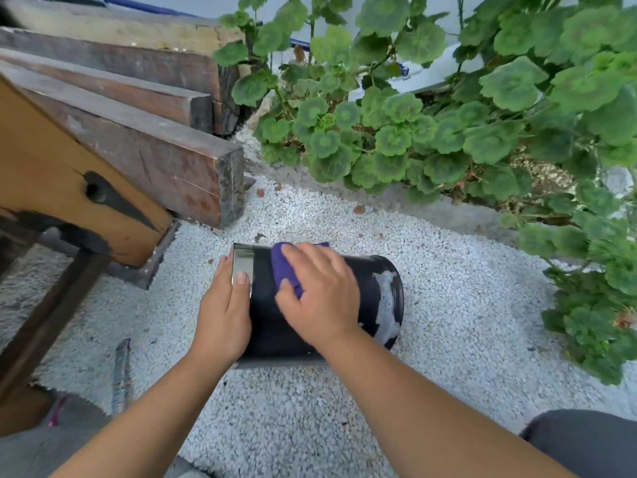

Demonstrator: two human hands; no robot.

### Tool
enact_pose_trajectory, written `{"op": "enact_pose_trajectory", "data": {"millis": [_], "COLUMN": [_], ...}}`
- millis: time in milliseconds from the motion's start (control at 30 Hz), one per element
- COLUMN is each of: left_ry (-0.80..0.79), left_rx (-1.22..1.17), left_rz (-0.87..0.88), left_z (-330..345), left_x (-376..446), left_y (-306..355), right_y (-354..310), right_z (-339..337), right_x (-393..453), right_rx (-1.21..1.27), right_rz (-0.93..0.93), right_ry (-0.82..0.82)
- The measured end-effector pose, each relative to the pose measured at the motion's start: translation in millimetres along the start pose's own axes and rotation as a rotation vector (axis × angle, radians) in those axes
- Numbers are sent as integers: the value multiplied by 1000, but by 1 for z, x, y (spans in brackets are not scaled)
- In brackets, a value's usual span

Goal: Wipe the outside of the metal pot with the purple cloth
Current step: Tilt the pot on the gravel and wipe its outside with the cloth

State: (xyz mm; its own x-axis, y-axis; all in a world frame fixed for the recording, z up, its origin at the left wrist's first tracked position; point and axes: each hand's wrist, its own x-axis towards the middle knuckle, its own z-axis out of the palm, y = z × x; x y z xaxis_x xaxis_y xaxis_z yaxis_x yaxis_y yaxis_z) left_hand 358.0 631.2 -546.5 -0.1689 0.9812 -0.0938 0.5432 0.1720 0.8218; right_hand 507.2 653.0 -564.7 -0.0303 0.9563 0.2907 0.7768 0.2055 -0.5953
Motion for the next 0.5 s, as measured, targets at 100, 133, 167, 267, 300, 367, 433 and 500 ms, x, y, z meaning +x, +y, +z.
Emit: {"op": "enact_pose_trajectory", "data": {"millis": [100, 133, 167, 267, 300, 367, 433, 500], "left_ry": [1, -5, -17, -36, -47, -99, -151, -175], "left_rx": [21, 23, 14, -108, -158, -172, -133, -146], "left_rz": [-23, -8, 10, -31, -53, -8, 74, 91], "left_z": [2, 2, 3, 2, 2, 3, 7, 10], "left_x": [-2, -3, -2, 1, 1, 2, 1, 2], "left_y": [-2, -3, -3, -2, -1, 5, 10, 13], "right_y": [27, 35, 43, 68, 76, 88, 95, 95], "right_z": [-5, -7, -9, -17, -19, -21, -25, -28], "right_x": [9, 10, 11, 13, 12, 11, 12, 14], "right_rx": [-74, -81, -90, -125, -128, -113, -83, -41], "right_rz": [144, 166, 187, 303, 339, 385, 426, 476], "right_ry": [-56, -68, -79, -125, -138, -155, -147, -114]}}
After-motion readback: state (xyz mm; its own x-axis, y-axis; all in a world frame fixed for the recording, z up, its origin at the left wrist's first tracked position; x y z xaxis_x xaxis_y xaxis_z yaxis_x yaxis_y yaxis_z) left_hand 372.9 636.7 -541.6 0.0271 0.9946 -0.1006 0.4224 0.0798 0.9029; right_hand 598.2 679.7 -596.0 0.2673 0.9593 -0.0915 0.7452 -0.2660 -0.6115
